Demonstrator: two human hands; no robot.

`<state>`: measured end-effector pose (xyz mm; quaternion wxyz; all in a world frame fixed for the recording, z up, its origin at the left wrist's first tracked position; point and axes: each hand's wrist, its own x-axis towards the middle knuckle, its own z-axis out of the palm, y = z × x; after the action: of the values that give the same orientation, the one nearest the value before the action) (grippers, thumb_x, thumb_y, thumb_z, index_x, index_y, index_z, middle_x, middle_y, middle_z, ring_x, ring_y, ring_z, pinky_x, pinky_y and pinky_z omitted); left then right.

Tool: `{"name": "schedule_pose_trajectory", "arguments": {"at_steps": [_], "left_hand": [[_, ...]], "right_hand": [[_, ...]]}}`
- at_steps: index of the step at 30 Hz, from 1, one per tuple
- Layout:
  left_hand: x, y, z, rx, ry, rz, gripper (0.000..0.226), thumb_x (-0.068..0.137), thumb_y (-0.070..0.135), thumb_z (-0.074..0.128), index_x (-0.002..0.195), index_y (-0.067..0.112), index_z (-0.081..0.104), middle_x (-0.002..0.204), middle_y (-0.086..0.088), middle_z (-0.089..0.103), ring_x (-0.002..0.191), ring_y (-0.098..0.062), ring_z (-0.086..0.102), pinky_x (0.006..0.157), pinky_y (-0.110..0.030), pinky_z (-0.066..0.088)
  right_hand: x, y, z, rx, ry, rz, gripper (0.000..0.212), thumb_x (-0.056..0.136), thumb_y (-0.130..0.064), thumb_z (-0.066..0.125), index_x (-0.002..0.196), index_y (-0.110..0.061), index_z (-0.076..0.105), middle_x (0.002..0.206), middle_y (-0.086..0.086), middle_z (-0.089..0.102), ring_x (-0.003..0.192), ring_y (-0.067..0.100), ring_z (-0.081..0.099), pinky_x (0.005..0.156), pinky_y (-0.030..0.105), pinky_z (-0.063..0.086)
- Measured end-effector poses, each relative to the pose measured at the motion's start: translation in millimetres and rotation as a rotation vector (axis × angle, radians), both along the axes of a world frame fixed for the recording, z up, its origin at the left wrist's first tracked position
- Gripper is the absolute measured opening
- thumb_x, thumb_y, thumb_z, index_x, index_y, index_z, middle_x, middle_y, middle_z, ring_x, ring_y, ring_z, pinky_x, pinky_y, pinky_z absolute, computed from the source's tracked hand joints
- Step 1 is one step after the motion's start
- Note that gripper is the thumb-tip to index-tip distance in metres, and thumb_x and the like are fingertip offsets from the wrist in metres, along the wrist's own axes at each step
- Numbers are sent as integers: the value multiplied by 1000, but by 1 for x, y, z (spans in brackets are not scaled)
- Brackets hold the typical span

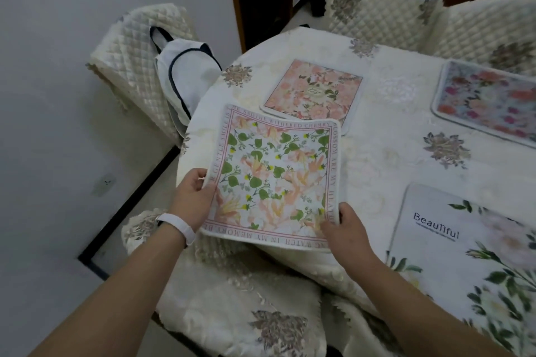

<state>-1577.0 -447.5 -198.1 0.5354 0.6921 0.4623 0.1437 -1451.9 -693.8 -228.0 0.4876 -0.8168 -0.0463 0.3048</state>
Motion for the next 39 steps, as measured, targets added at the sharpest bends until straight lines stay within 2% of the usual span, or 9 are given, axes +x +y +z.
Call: {"name": "schedule_pose_trajectory", "arguments": {"at_steps": [4,8,13,20,24,30,33,36,39], "left_hand": [[7,38,-5,-25,0,-87,14,97,11,50,86,17,56,70,-8,69,61,-22,65,63,-38,53],[14,71,-12,-40,17,-175,14,96,12,50,86,20,58,60,0,68,62,-26,66,72,-51,57],[19,95,-27,-23,-1,-273,14,95,18,52,85,27,58,64,-4,71,67,-30,68,73,-56,55],[34,99,-42,-50,-30,-334,12,96,13,51,88,21,55,67,-5,70,65,-23,67,67,-41,55],[48,101,-59,-147,-28,-343,13,95,10,53,89,21,57,74,-7,72,73,-26,69,71,-40,55],[60,97,-82,-108,87,-395,11,94,14,54,89,23,56,82,-1,72,77,-18,68,67,-32,52],[65,100,-93,-107,138,-405,12,92,13,54,89,25,56,90,0,71,82,-20,68,70,-36,55],[69,101,-101,-95,169,-418,9,93,12,53,96,20,56,91,2,68,80,-17,66,66,-30,51],[72,102,-106,-91,183,-419,10,94,11,52,96,20,55,90,3,68,82,-17,66,68,-29,51]], "right_hand": [[-12,31,0,-20,-1,-78,8,95,-14,57,93,-21,56,94,-7,66,85,11,64,60,25,48],[-26,51,-3,-38,4,-159,10,96,-15,57,93,-25,56,95,-10,66,85,10,64,62,25,50],[-37,64,-11,-77,-6,-255,9,95,-15,58,96,-24,57,95,-12,65,86,10,64,62,24,49],[-37,66,-23,-175,-43,-309,2,94,-20,58,94,-21,56,95,-7,66,84,13,64,61,28,51],[-28,61,-32,-231,-47,-339,2,93,-19,56,94,-20,55,94,-7,65,83,13,63,59,28,51],[-23,63,-51,-324,-58,-357,9,94,-19,54,94,-10,53,86,0,60,74,14,57,54,28,44],[-23,65,-60,-336,-45,-344,7,94,-17,53,96,-11,53,89,-2,60,77,12,58,60,30,50],[-22,65,-68,-366,-36,-342,10,91,-17,53,98,-9,54,91,0,61,80,18,60,70,39,56],[-20,64,-76,-385,-36,-346,11,91,-18,53,96,-9,53,91,3,62,80,21,60,70,41,56]]}}
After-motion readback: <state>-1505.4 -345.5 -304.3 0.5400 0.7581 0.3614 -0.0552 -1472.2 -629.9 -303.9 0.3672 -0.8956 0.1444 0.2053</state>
